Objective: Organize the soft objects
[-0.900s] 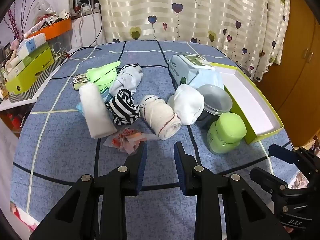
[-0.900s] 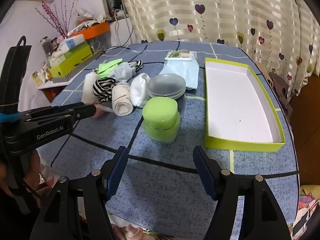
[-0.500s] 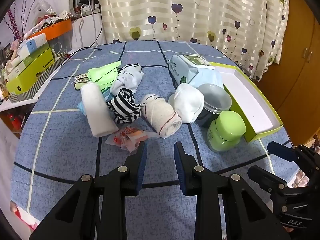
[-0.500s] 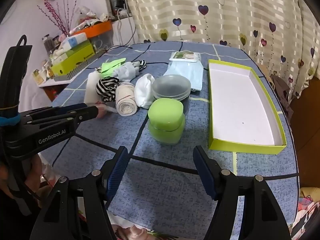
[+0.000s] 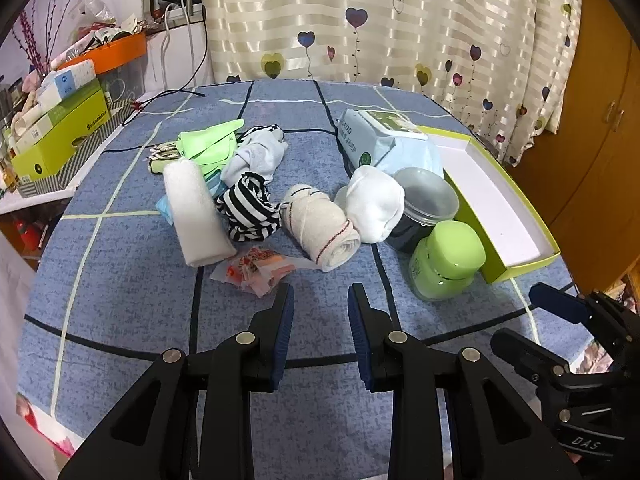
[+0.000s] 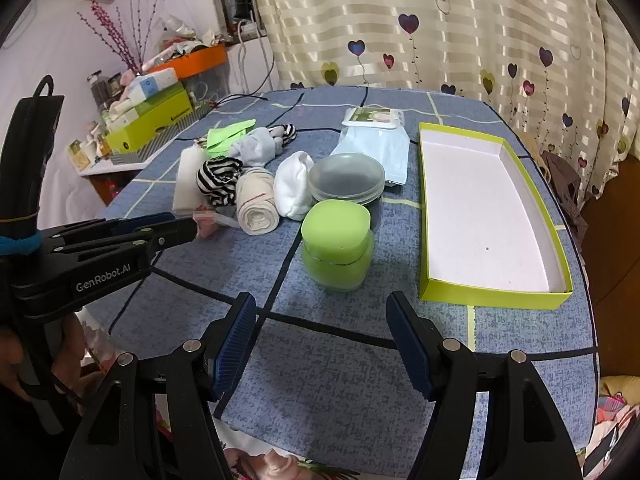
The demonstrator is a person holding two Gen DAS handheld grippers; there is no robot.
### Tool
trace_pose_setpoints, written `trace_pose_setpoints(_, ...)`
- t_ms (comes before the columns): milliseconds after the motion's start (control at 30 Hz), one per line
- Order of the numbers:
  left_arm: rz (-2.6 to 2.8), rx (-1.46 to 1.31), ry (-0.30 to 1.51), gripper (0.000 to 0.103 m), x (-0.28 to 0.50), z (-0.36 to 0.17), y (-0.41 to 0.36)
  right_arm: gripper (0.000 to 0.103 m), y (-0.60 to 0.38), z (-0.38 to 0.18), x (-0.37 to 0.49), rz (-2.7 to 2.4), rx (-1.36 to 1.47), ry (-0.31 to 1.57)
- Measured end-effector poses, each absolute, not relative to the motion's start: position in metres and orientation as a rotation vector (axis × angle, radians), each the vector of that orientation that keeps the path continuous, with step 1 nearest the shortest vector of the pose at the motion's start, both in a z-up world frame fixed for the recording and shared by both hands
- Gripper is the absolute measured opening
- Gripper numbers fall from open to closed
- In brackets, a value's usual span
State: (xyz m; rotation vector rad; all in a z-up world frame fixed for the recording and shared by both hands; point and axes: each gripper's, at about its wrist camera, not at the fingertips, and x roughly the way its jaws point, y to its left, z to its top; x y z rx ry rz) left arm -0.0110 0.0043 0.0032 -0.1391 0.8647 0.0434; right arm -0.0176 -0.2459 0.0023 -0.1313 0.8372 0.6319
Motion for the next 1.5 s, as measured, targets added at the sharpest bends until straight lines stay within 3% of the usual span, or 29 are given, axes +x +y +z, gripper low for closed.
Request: trace_pose_setpoints(1500, 0.068, -0.229, 0.818, 0.029, -0.015, -0.006, 0.037, 0.068, -0.22, 0.005, -0.013, 0.715, -0.172, 0.835)
